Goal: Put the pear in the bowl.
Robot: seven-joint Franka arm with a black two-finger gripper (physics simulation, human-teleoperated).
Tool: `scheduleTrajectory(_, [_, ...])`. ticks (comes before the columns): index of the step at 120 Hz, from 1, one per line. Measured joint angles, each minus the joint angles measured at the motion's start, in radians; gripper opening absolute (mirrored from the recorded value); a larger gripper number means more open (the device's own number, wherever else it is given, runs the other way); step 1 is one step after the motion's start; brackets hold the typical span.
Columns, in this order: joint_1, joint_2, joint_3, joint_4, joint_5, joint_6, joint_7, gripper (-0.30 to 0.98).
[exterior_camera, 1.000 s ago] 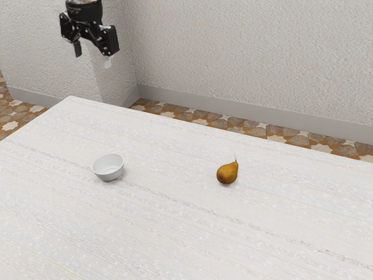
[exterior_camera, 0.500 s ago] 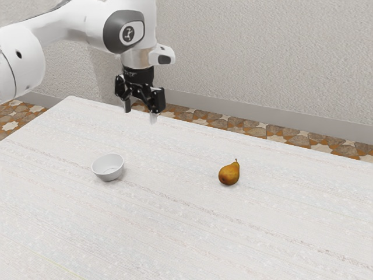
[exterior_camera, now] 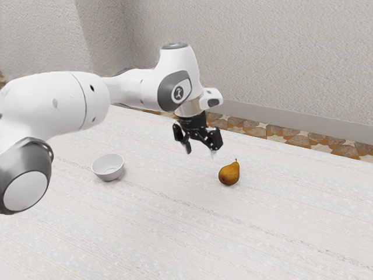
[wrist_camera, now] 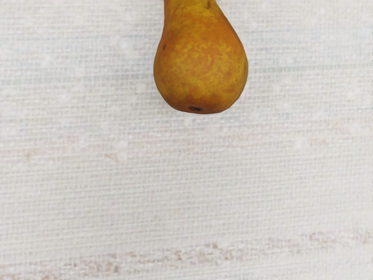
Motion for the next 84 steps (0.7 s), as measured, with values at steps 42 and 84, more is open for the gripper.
scheduleTrajectory(42, [0.09, 0.175, -0.117, 0.095, -0.027, 0.155, 0.003, 0.65])
scheduleTrajectory(84, [0.171, 0.325, -0.204, 0.221, -0.028, 0.269, 0.023, 0.62])
